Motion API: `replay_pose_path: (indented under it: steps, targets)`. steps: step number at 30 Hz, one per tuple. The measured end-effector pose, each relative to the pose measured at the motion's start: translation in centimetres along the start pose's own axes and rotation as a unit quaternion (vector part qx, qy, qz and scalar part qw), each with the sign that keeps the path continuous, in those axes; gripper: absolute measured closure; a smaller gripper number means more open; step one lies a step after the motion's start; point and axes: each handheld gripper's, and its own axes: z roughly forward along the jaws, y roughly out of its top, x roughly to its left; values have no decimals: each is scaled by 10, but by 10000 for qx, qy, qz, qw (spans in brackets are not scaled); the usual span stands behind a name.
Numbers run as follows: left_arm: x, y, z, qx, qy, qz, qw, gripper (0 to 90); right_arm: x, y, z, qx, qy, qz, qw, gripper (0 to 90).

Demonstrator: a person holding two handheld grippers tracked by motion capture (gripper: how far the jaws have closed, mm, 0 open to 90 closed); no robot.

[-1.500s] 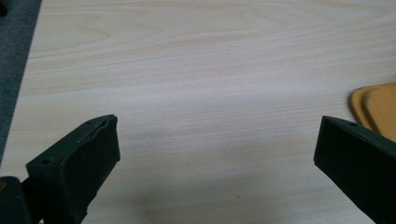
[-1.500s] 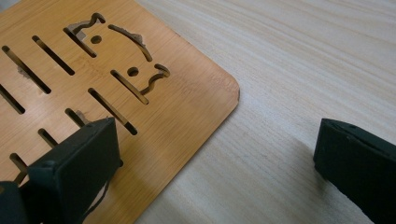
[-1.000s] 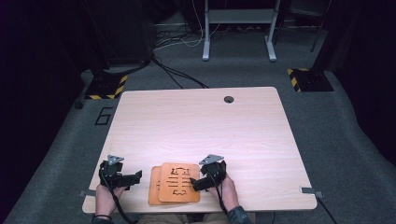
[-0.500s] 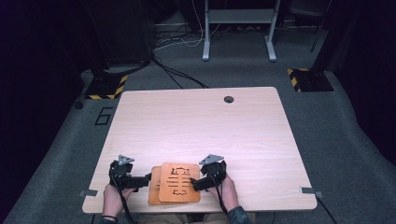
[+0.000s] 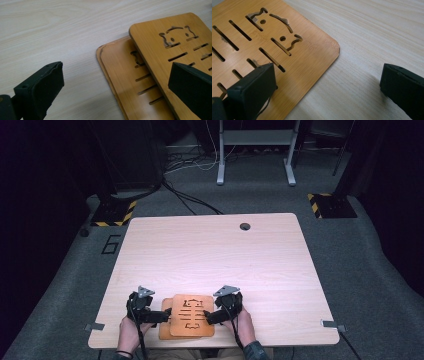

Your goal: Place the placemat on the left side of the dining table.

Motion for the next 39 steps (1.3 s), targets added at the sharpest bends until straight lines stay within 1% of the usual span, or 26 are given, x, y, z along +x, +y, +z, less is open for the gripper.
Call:
replay_pose_path:
  steps: [2,4,5,6,8,10,14,15,16,19,23,25,27,29,31,33,34,37,38,39]
  targets:
    - [-4,1,1,44,-25,36,10000,0,0,0,0,0,0,2,10000,0]
    - [-5,1,3,15,-57,52,10000,0,0,0,0,-2,-1,2,10000,0]
    - [-9,2,4,70,-103,65,9999,0,0,0,0,-4,-6,3,10000,0]
    - [-9,2,4,70,-103,65,9999,0,0,0,0,-5,-6,1,10000,0]
    - [-12,3,7,104,-210,62,9997,0,0,0,0,-6,-8,2,10000,0]
    - [-13,4,8,107,-197,96,9997,0,0,0,0,-7,-10,4,10000,0]
    - [-16,6,9,114,-286,60,9995,0,0,0,0,-7,-13,7,10000,0]
    - [-17,6,10,103,-337,14,9994,0,0,0,0,-8,-13,7,10000,0]
    - [-17,6,10,103,-337,14,9994,0,0,0,0,-8,-14,9,10000,0]
    - [-20,7,11,149,-479,-33,9987,0,0,0,0,-10,-15,10,10000,0]
    - [-24,8,13,152,-529,-27,9985,0,0,0,0,-13,-19,11,10000,0]
    - [-26,9,15,209,-577,33,9981,0,0,0,0,-13,-21,13,10000,0]
    - [-30,9,18,222,-607,-23,9979,0,0,0,0,-15,-24,14,10000,0]
    - [-30,9,19,240,-646,9,9976,0,0,0,0,-15,-28,20,10000,0]
    - [-34,9,22,292,-661,-22,9974,0,1,0,0,-7,-28,47,10000,0]
    - [-34,9,23,302,-675,7,9973,0,1,0,0,-7,-29,49,10000,0]
    - [-35,9,23,319,-699,-27,9970,0,0,-1,0,-23,-35,0,10000,0]
    - [-36,10,25,332,-777,-31,9964,0,0,-1,0,-24,-39,8,10000,1]
    - [-37,10,26,356,-792,-79,9962,0,0,-1,0,-24,-40,11,10000,1]
    - [-37,10,26,356,-792,-79,9962,0,0,-1,0,-24,-40,11,10000,1]
